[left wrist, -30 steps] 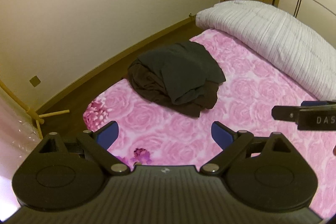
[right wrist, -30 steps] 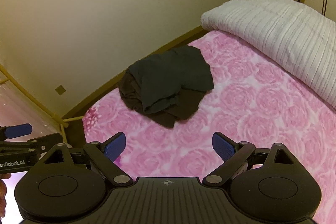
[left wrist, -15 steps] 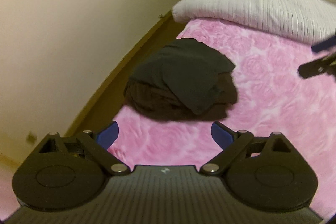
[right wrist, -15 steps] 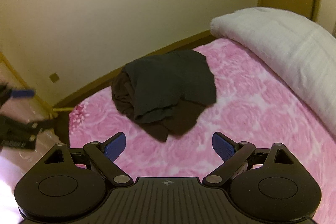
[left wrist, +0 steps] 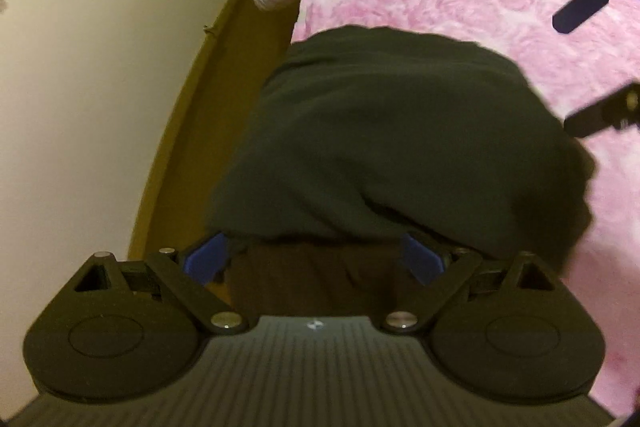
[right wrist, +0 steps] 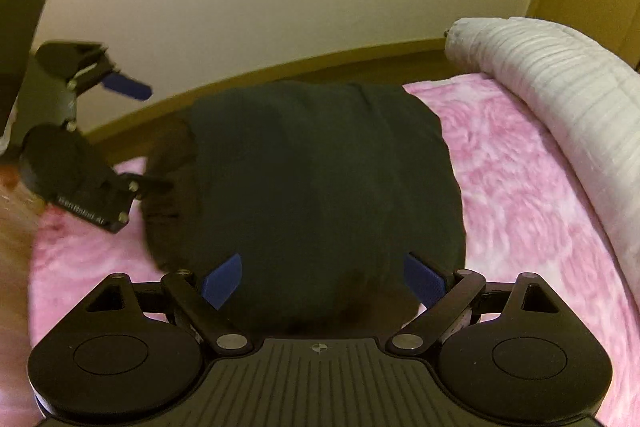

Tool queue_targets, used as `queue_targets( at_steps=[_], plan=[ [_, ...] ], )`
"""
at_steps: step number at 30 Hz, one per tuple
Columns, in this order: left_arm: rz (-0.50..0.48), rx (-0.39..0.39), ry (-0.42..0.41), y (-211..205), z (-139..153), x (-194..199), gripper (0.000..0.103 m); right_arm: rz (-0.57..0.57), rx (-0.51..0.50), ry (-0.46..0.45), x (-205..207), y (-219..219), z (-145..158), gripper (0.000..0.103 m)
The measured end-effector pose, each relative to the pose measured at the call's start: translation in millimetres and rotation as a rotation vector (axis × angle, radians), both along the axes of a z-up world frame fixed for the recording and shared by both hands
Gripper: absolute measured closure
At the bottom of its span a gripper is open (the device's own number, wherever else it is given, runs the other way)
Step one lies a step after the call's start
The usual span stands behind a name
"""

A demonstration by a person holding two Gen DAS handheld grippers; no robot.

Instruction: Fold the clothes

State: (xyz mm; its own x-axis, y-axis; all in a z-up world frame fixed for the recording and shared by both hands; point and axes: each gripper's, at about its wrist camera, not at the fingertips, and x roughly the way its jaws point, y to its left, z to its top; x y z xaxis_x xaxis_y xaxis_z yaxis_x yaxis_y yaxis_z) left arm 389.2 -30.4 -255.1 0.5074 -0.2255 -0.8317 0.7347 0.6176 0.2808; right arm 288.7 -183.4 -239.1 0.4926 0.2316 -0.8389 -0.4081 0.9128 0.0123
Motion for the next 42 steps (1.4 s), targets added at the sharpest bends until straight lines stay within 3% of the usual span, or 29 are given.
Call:
queue_targets(
  at_steps=[2, 5, 8, 9, 10, 11, 12, 16, 19, 23, 28, 32, 37, 40, 42],
  plan=[
    [-0.039, -0.013, 0.017, -6.2, -12.3, 20.5, 0.023, -0.014, -0.009, 0.018, 17.5, 1.3, -19.9, 0.011],
    [-0.118, -0.023, 0.034, -14.5, -27.1, 36.8, 0.026, -0.044, -0.001, 0.058, 37.4, -3.6, -45.4, 0.014],
    [-0.184, -0.024, 0.021, -18.7, -35.1, 41.2, 0.035, -0.059, 0.046, 0.096, 48.5, -6.4, -57.4, 0.034],
    [-0.191, -0.019, 0.009, -18.3, -33.7, 40.4, 0.05, -0.053, 0.046, 0.102, 47.3, -6.5, -56.1, 0.049],
    [-0.198, -0.014, -0.003, -17.9, -32.2, 39.5, 0.077, -0.051, 0.045, 0.106, 46.0, -6.7, -53.7, 0.056],
    [-0.205, -0.014, -0.012, -16.8, -27.5, 38.1, 0.084, -0.059, 0.045, 0.101, 44.8, -7.8, -46.9, 0.081],
    [-0.213, -0.02, -0.017, -15.2, -19.3, 36.4, 0.093, -0.069, 0.051, 0.096, 43.4, -9.7, -39.3, 0.087],
    [-0.243, -0.052, -0.088, -12.6, 23.0, 17.4, 0.098, -0.098, 0.108, 0.01, 26.9, -28.4, 11.1, 0.091],
    [-0.275, -0.12, -0.138, -15.3, 64.7, -23.0, 0.099, -0.118, 0.154, -0.082, -6.2, -48.1, 59.3, 0.091],
    [-0.329, -0.226, -0.195, -23.7, 120.3, -95.7, 0.099, -0.151, 0.188, -0.176, -88.4, -84.9, 117.9, 0.091],
    [-0.423, -0.343, -0.146, -67.2, 160.9, -232.4, 0.099, -0.257, 0.173, -0.214, -240.9, -143.1, 156.6, 0.091],
    [-0.488, -0.337, -0.015, -120.4, 130.7, -355.1, 0.099, -0.358, 0.133, -0.179, -378.3, -200.1, 147.4, 0.091],
    [-0.562, -0.315, 0.165, -188.3, 84.2, -508.8, 0.103, -0.48, 0.124, -0.072, -543.1, -276.2, 99.5, 0.091],
    [-0.61, -0.299, 0.267, -227.7, 57.0, -594.8, 0.102, -0.56, 0.119, 0.006, -620.5, -300.8, 70.6, 0.091],
    [-0.677, -0.272, 0.309, -245.8, 42.5, -631.2, 0.102, -0.612, 0.103, 0.024, -649.0, -308.2, 54.0, 0.091]
  ],
)
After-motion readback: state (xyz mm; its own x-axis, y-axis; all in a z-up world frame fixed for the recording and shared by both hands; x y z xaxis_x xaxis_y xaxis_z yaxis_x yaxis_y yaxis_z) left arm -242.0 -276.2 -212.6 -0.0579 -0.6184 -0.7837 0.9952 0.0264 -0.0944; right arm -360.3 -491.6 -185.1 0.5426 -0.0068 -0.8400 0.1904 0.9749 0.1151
